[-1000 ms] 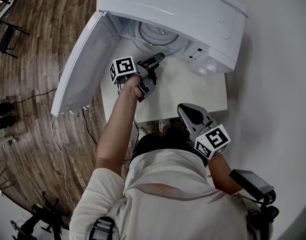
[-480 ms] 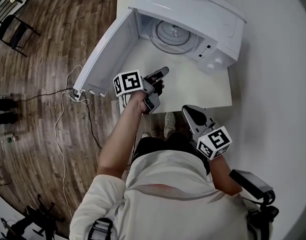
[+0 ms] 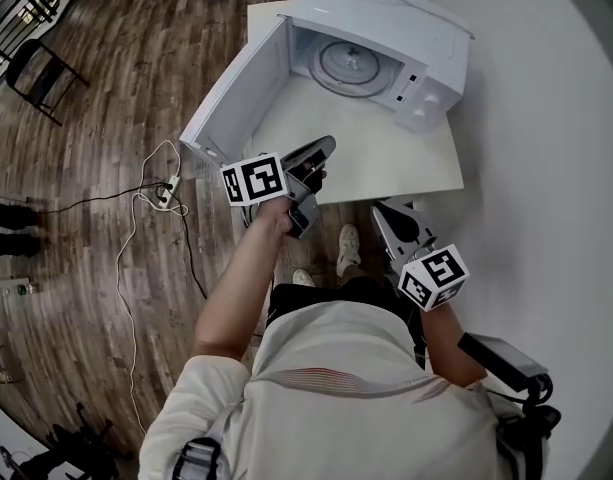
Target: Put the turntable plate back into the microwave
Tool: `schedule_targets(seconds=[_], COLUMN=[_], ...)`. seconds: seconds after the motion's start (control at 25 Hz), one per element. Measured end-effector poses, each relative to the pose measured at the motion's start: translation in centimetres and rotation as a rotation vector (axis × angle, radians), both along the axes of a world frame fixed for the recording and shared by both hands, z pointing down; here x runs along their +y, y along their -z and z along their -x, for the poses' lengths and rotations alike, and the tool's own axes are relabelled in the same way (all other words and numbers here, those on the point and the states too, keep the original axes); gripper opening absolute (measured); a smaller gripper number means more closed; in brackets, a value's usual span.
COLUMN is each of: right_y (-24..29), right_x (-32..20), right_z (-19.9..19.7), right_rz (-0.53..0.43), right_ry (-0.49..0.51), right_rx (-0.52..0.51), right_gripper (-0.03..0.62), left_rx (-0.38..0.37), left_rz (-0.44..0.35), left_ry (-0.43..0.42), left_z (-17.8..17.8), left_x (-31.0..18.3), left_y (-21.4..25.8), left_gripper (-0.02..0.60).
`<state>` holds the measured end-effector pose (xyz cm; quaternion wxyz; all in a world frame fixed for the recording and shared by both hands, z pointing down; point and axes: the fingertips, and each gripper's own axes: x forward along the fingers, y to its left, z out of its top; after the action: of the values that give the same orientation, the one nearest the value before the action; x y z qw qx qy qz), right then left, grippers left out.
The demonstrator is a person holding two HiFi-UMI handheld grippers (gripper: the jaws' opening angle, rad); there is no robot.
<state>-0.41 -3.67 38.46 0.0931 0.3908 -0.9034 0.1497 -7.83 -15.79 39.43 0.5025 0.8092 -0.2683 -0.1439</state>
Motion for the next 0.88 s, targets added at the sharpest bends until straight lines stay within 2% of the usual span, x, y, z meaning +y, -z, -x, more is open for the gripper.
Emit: schedule_targets(seconds=[0.32, 0.56, 0.72, 0.88], right_y=[3.7, 5.8, 7.3, 9.4], right_x=[2.7, 3.8, 5.0, 7.2], right_z=[-1.6, -3.6, -5.5, -7.5], right_rz=[-0.066, -0.117, -0.153, -0.181], right_ry=[-0.063, -0.091, -0.105, -0.109], right_rx=[-0.021, -0.044, -0.063, -0.076], right_gripper=[0.005, 0.005, 0.005, 0.005], left_rx=[-0.218, -0.373, -0.486, -0.526], left_rz=[-0.358, -0.56, -0.651, -0.641], left_ry=[0.057, 0.108, 0.152, 0.171], left_z=[1.3, 2.1, 1.8, 0.7], left_x=[6.3, 11.4, 14.2, 17.3], left_y=[7.1, 10.6, 12.0, 12.6], left_gripper=[0.011, 0.011, 0.011, 0.011])
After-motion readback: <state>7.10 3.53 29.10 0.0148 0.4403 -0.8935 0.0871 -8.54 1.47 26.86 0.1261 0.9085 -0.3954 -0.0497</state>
